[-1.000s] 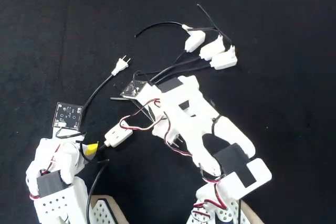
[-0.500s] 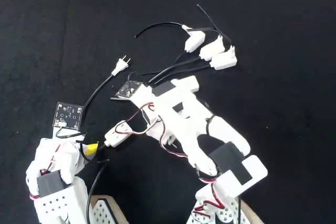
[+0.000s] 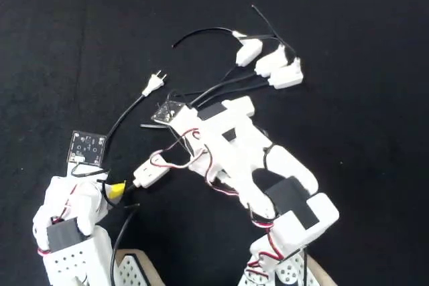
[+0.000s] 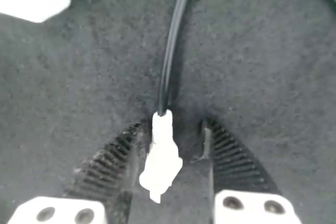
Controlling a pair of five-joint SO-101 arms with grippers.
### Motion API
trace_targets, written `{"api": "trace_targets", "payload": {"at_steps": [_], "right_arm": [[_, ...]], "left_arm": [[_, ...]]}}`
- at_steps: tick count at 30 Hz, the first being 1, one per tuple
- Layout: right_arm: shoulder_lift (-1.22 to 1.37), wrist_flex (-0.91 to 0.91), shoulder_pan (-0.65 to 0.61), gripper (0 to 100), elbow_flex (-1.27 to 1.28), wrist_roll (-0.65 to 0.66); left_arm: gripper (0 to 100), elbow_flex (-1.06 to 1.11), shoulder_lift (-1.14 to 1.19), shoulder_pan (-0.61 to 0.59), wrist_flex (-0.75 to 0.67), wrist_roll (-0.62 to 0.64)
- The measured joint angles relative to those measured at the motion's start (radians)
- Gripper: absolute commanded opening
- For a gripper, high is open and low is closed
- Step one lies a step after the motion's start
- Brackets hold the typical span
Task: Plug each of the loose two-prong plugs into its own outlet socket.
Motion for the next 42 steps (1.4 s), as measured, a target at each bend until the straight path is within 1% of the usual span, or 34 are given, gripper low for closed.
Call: {"api": "trace_targets", "payload": {"at_steps": [5, 11, 16, 20, 23, 26, 30, 36, 39, 42], "right_arm": [[-0.002, -0.011, 0.017, 2.6, -0.002, 0.026], [0.012, -0.038, 0.084, 1.1, -0.017, 0.037], [-0.028, -0.035, 0.084, 1.1, -0.014, 0.035], [-0.178, 0.002, 0.080, 1.1, -0.012, -0.008], [-0.336, 0.069, 0.031, 1.1, -0.012, -0.029], [-0.500, 0.104, -0.043, 1.1, -0.012, -0.121], [-0.680, 0.107, -0.149, 1.1, -0.012, -0.244], [-0.848, 0.101, -0.190, 1.1, -0.012, -0.364], [-0.919, 0.014, -0.190, 1.1, 0.026, -0.433], [-0.990, -0.172, -0.199, 1.1, 0.147, -0.523]], "left_arm": [[37, 0.000, 0.000, 0.000, 0.000, 0.000], [37, 0.000, 0.000, 0.000, 0.000, 0.000], [37, 0.000, 0.000, 0.000, 0.000, 0.000], [37, 0.000, 0.000, 0.000, 0.000, 0.000], [37, 0.000, 0.000, 0.000, 0.000, 0.000], [37, 0.000, 0.000, 0.000, 0.000, 0.000], [37, 0.000, 0.000, 0.000, 0.000, 0.000], [37, 0.000, 0.000, 0.000, 0.000, 0.000], [37, 0.000, 0.000, 0.000, 0.000, 0.000], [37, 0.000, 0.000, 0.000, 0.000, 0.005]]}}
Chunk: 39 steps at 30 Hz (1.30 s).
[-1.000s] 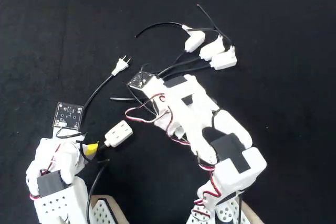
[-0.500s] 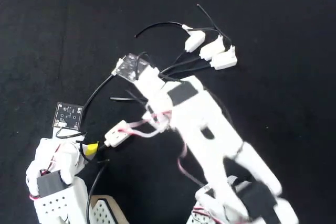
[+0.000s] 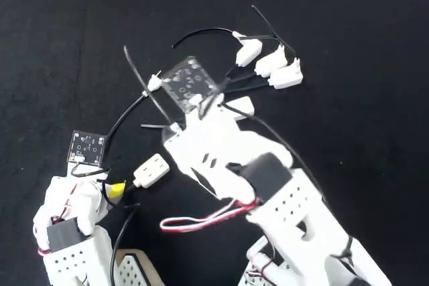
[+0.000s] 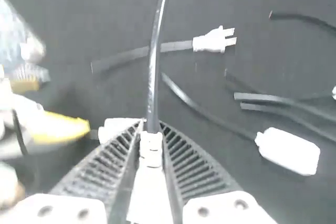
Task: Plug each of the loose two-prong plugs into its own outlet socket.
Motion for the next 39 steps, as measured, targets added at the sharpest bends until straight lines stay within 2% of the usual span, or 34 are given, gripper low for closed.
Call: {"api": "trace_targets", "payload": {"at_steps": [6, 9, 16, 19, 21, 25, 29, 31, 34, 39], "right_arm": [[-0.166, -0.529, -0.101, 1.1, 0.350, -0.135], [-0.259, -0.746, -0.144, 1.1, 0.496, -0.169], [-0.381, -0.824, -0.135, 1.2, 0.568, -0.324], [-0.391, -0.710, -0.083, 1.5, 0.559, -0.310], [-0.391, -0.585, -0.038, 1.5, 0.528, -0.261], [-0.391, -0.318, 0.046, 2.8, 0.428, -0.120], [-0.384, -0.031, 0.068, 14.7, 0.336, 0.031], [-0.345, 0.089, 0.066, 15.2, 0.327, 0.123], [-0.265, 0.206, 0.028, 13.9, 0.330, 0.252], [-0.109, 0.252, -0.121, 14.2, 0.422, 0.436]], "left_arm": [[38, -0.110, -0.002, 0.008, 0.046, 0.183], [38, -0.221, -0.006, 0.095, 0.124, 0.207], [38, -0.279, -0.005, 0.267, 0.127, 0.216], [38, -0.279, -0.005, 0.281, 0.127, 0.216], [38, -0.279, -0.005, 0.244, 0.127, 0.216], [38, -0.279, -0.005, 0.110, 0.127, 0.216], [38, -0.279, -0.005, -0.048, 0.127, 0.216], [38, -0.262, -0.005, -0.097, 0.124, 0.216], [38, -0.206, -0.005, -0.100, 0.104, 0.203], [38, -0.084, -0.002, -0.074, 0.060, 0.124]]}}
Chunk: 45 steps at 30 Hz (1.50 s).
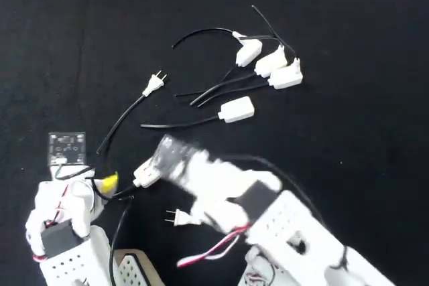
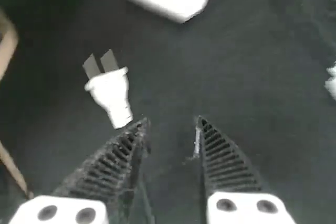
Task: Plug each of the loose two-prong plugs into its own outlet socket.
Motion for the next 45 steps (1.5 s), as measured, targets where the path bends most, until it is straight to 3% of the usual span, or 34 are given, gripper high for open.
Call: {"api": "trace_targets", "payload": {"at_steps": [5, 8, 13, 19, 25, 29, 34, 41, 45], "right_arm": [[0.078, -0.089, -0.195, 22.0, 0.058, 0.026], [0.123, -0.173, -0.233, 27.3, 0.089, -0.008], [0.232, -0.316, -0.238, 21.0, 0.127, -0.025], [0.390, -0.411, -0.241, 1.9, 0.129, -0.023], [0.443, -0.411, -0.230, 1.1, 0.098, -0.021], [0.437, -0.400, -0.150, 1.1, 0.086, -0.014], [0.374, -0.275, -0.048, 1.1, 0.011, 0.124], [0.397, -0.038, 0.083, 1.4, -0.176, 0.620], [0.517, -0.011, 0.118, 3.1, -0.269, 0.723]], "left_arm": [[38, 0.017, 0.000, 0.011, -0.002, -0.035], [38, 0.023, 0.000, 0.012, -0.002, -0.040], [38, 0.023, 0.000, 0.015, -0.002, -0.040], [38, 0.023, 0.000, 0.015, -0.002, -0.040], [38, 0.035, 0.000, 0.015, -0.008, -0.040], [38, 0.035, 0.000, 0.015, -0.011, -0.040], [38, 0.035, 0.000, 0.017, -0.011, -0.040], [38, 0.035, 0.000, 0.017, -0.011, -0.074], [38, 0.035, 0.000, 0.017, -0.011, -0.075]]}}
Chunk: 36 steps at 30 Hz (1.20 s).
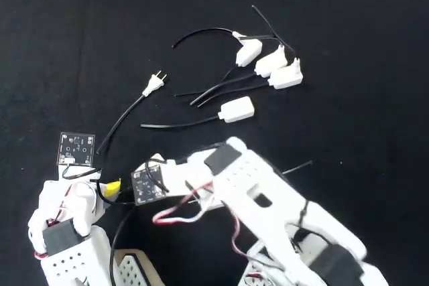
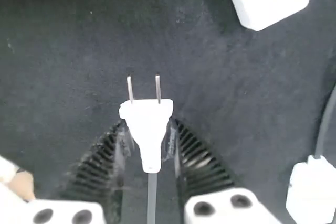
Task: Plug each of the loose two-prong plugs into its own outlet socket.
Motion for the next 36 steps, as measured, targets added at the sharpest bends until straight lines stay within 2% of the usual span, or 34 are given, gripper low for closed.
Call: {"api": "trace_targets", "payload": {"at_steps": [4, 6, 11, 13, 16, 24, 27, 31, 36], "right_arm": [[0.098, -0.002, 0.006, 13.9, -0.043, 0.014], [0.109, -0.021, 0.015, 16.1, -0.048, 0.002], [0.110, -0.063, 0.074, 16.0, -0.092, -0.163], [0.109, -0.068, 0.114, 16.0, -0.115, -0.276], [0.061, -0.068, 0.172, 16.1, -0.130, -0.520], [-0.052, -0.003, 0.157, 16.3, -0.023, -1.402], [-0.058, -0.054, 0.141, 16.3, 0.006, -1.660], [-0.041, -0.084, 0.141, 16.3, 0.011, -1.771], [0.135, -0.091, 0.141, 16.3, 0.011, -1.806]], "left_arm": [[38, 0.000, 0.000, 0.000, 0.000, -0.002], [38, 0.000, 0.000, 0.000, 0.000, -0.002], [38, 0.000, 0.000, 0.000, 0.000, -0.002], [38, 0.000, 0.000, 0.000, 0.000, -0.002], [38, 0.000, 0.000, 0.000, 0.000, -0.002], [38, 0.000, 0.000, 0.000, 0.000, -0.002], [38, 0.000, 0.000, 0.000, 0.000, -0.002], [38, 0.000, 0.000, 0.000, 0.000, -0.002], [38, 0.000, 0.000, 0.000, 0.000, -0.002]]}}
